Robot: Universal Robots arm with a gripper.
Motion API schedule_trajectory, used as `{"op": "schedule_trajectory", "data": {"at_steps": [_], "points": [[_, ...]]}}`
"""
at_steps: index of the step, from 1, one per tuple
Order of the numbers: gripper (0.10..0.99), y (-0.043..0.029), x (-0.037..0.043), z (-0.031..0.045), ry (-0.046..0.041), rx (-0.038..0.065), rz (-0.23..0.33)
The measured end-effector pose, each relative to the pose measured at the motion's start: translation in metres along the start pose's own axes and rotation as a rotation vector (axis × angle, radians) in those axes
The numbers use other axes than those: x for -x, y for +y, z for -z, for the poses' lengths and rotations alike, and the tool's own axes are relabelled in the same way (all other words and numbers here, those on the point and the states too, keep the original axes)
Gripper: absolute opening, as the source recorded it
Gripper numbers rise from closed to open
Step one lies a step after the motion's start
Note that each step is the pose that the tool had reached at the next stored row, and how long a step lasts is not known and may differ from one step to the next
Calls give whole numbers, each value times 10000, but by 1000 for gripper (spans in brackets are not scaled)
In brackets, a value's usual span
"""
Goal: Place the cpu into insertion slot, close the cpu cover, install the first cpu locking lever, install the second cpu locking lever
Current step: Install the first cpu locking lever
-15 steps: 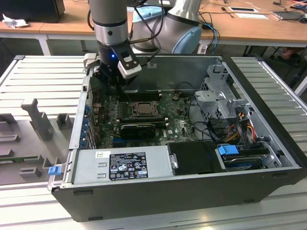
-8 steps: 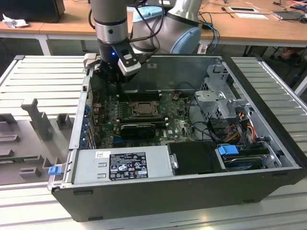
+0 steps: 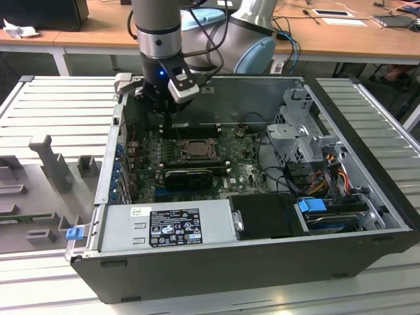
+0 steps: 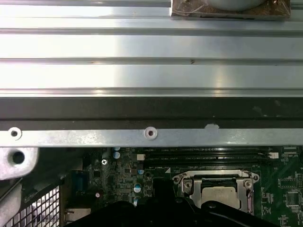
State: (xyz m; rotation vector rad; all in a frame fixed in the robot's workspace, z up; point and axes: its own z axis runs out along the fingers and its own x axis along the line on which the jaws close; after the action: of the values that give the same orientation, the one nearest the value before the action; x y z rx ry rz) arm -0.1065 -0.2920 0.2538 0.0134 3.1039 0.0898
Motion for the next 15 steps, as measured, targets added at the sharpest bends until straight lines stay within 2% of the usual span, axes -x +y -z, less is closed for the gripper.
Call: {"op": "schedule_trajectory", "data": {"at_steps": [10, 15], "points": [[106, 1, 76, -3, -1, 1, 0], [106, 1, 147, -6, 0, 1, 0]]}}
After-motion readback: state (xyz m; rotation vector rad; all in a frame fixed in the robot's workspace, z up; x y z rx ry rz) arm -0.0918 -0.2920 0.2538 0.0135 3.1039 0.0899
